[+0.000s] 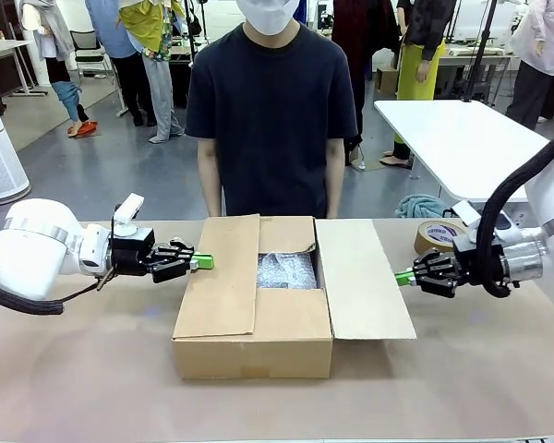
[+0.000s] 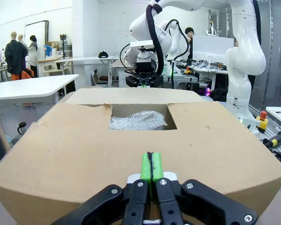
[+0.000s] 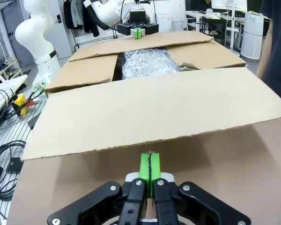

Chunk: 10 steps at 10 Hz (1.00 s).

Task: Wrap the clocks to prevent damage.
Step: Push the left (or right) flap of the Package Box to close it.

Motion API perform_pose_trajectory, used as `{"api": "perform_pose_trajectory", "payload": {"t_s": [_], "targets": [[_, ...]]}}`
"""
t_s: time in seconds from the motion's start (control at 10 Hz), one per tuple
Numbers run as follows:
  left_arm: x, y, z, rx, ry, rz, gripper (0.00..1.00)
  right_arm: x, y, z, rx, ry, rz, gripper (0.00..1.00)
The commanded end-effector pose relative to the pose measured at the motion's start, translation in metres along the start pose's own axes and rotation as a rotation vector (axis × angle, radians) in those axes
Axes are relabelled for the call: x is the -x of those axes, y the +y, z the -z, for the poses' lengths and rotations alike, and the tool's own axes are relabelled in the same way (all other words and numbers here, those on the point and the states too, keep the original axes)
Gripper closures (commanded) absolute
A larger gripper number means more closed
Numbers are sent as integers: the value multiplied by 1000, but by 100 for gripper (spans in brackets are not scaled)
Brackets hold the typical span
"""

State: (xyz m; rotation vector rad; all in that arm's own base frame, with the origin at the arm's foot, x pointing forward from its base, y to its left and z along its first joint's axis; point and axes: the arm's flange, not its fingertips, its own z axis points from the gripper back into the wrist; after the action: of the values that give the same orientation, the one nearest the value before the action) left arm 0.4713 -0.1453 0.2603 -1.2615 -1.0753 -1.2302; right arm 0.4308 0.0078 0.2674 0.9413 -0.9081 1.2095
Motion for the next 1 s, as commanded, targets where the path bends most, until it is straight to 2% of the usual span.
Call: {"api": "perform_pose_trajectory", "payload": {"t_s": [0.0,0.2,0.6,0.8,0.9], "targets": [[2,-2,3,-9,-3,2,100,1,-9,18,12,-22,-1,99],[2,-2,3,-9,-3,2,100,-6,-9,23,-10,-130,25,99],[2,-2,3,-9,-3,2,100,-17,-9,26,-131,-390,123,99],[2,-2,3,-9,-3,2,100,-32,-9,35,-140,-435,107,99],[2,-2,3,-9,-3,2,100,-43,-9,44,-155,-422,97,99]]}}
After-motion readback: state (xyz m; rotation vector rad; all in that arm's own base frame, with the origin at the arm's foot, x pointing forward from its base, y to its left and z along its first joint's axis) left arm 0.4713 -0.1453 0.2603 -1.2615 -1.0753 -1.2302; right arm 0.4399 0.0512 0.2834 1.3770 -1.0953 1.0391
